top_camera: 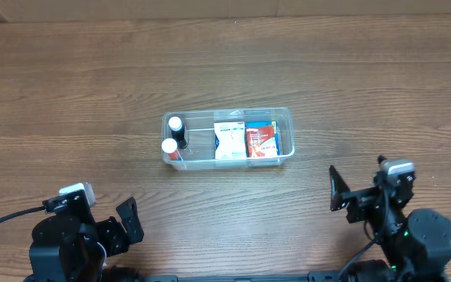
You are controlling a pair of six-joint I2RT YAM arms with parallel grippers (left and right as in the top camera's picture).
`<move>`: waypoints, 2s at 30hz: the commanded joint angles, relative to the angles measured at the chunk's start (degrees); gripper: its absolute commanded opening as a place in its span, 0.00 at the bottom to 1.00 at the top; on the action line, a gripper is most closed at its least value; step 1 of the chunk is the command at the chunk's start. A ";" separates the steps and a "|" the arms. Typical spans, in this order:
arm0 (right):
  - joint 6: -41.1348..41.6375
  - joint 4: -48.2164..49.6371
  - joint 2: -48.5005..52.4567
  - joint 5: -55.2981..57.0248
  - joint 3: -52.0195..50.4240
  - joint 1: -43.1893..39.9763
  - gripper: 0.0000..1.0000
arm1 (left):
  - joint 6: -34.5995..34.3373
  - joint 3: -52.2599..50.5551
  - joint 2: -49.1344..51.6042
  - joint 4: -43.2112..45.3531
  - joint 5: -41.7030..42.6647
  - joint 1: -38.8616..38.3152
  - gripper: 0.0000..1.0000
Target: Pack container
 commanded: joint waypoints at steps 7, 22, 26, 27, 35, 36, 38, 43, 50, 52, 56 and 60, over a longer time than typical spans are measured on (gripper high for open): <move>-3.26 32.52 -14.99 -3.93 -26.51 -0.09 1.00 | -0.57 -0.15 -0.50 0.17 0.59 -0.15 1.00; -1.95 31.45 -14.99 0.83 -31.52 -0.24 1.00 | -0.57 -0.15 -0.50 0.17 0.59 -0.15 1.00; -1.95 31.45 -14.99 0.83 -31.52 -0.24 1.00 | -0.57 -0.15 -0.50 0.17 0.59 -0.15 1.00; -1.92 31.45 -14.99 0.83 -31.52 -0.24 1.00 | -0.57 -0.15 -0.50 0.15 0.59 -0.15 1.00; -1.95 31.45 -14.99 0.83 -31.52 -0.24 1.00 | -0.46 -0.15 -0.48 0.17 0.46 -0.15 1.00; -1.95 31.45 -14.99 0.83 -31.52 -0.24 1.00 | 0.39 -0.22 -0.48 -0.15 -0.37 -0.15 1.00; -1.92 31.45 -14.99 0.83 -31.52 -0.24 1.00 | 0.61 -0.98 -0.81 0.13 -1.64 -0.02 1.00; -1.95 31.45 -14.99 0.83 -31.52 -0.24 1.00 | 6.47 -14.43 -10.64 13.18 -2.56 0.35 1.00; -1.95 31.45 -14.99 0.83 -31.52 -0.24 1.00 | 15.17 -38.18 -23.37 41.46 -2.56 0.37 1.00; -1.92 31.45 -14.99 0.83 -31.52 -0.24 1.00 | 15.56 -44.30 -25.20 52.63 -2.82 0.37 1.00; -1.95 31.45 -14.99 0.83 -31.52 -0.24 1.00 | 17.92 -53.13 -26.62 69.51 -2.54 0.37 1.00; -1.92 31.45 -14.99 0.83 -31.52 -0.24 1.00 | 16.17 -55.25 -26.60 67.87 0.61 0.37 1.00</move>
